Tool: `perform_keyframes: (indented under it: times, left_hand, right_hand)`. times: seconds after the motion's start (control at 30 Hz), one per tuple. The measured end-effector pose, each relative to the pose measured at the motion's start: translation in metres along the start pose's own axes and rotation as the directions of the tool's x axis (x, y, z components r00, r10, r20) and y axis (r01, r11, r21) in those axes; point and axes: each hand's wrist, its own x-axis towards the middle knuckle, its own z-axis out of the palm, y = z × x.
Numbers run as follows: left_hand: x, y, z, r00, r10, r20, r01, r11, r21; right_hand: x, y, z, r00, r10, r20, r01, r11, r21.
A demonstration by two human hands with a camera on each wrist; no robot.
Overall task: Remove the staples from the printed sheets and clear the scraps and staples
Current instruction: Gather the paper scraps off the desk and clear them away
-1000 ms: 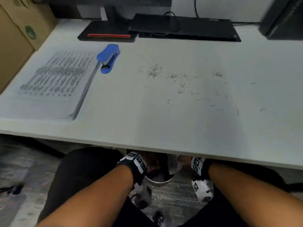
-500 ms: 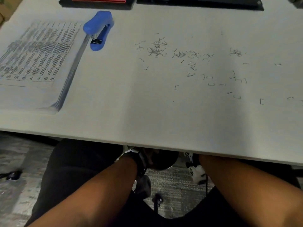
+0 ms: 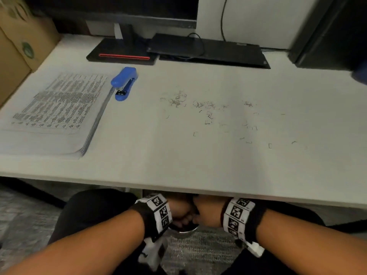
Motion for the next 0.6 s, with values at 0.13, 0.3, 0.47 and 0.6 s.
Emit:
perform_keyframes:
  times: [0.13,0.3,0.47,0.6]
  left_hand:
    - [-0.078,0.038,0.004,0.984,0.156,0.088,-0.179,0.891,0.417]
    - [-0.155,0.045,-0.035,0.942,0.324,0.084,-0.325,0.822,0.467]
    - [-0.21,0.099,-0.123,0.771,0.598,-0.217,-0.535,0.794,0.288]
    - [-0.172,0.119,-0.206,0.672,0.354,-0.65,-0.192,0.931,0.309]
  right_hand:
    - [-0.043,-0.017,-0.021,0.987,-0.111,0.113,0.117,0.992,-0.046]
    - [-0.113,-0.013,-0.074,0.973,-0.229,0.028,0.213,0.939,0.272]
    - [-0.15,0.026,-0.136,0.936,-0.152,-0.316,0.35,0.438,0.828]
    - [-0.139,0.063,-0.141,0.879,0.326,-0.349,0.448,-0.308,0.84]
